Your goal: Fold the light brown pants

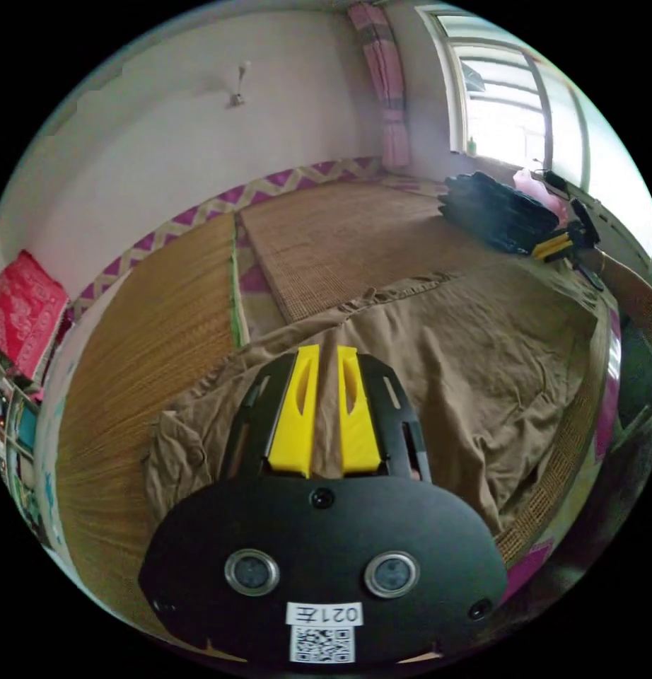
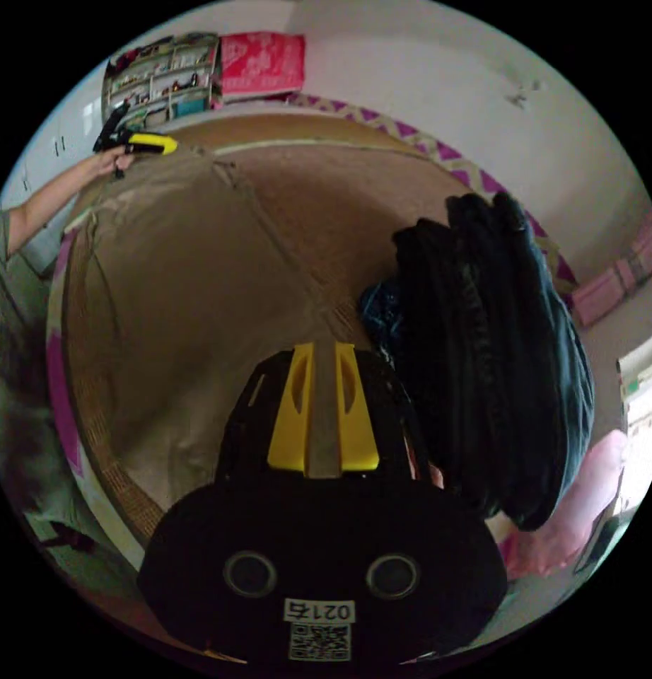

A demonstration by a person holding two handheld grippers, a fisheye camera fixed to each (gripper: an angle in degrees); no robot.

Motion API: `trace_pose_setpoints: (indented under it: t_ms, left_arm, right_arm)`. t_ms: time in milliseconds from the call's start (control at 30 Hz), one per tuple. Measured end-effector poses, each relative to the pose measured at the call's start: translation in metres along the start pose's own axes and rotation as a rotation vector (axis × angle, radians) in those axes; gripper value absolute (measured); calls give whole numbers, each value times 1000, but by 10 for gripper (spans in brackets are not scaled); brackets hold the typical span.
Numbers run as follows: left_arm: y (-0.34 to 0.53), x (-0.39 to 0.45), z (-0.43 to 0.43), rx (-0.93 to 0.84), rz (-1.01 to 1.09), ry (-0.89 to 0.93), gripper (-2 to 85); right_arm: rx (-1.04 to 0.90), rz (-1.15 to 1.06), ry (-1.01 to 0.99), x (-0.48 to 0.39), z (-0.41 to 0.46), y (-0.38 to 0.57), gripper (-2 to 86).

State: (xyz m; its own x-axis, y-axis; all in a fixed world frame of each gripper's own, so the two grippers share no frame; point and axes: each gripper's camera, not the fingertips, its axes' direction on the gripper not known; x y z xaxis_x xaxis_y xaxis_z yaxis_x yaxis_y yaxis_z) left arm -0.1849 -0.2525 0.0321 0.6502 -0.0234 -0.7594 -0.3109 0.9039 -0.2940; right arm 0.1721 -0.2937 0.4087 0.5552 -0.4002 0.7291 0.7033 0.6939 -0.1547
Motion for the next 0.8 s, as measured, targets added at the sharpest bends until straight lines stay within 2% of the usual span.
trace_pose_setpoints:
  t_ms: [233, 367, 667, 800]
  left_arm:
    - [-28, -11, -3, -53, 53, 32, 77]
    - [-51, -9, -17, -75, 78, 30, 79]
    - [-111, -11, -54, -134, 144, 55, 87]
    - [-149, -15, -56, -227, 176, 86, 99]
  right_arm:
    - [-82, -53, -88, 7, 16, -8, 54]
    - [-93, -81, -95, -2, 11, -7, -1]
    - [27, -63, -134, -9, -41, 17, -10]
    - [54, -64, -132, -17, -60, 31, -10]
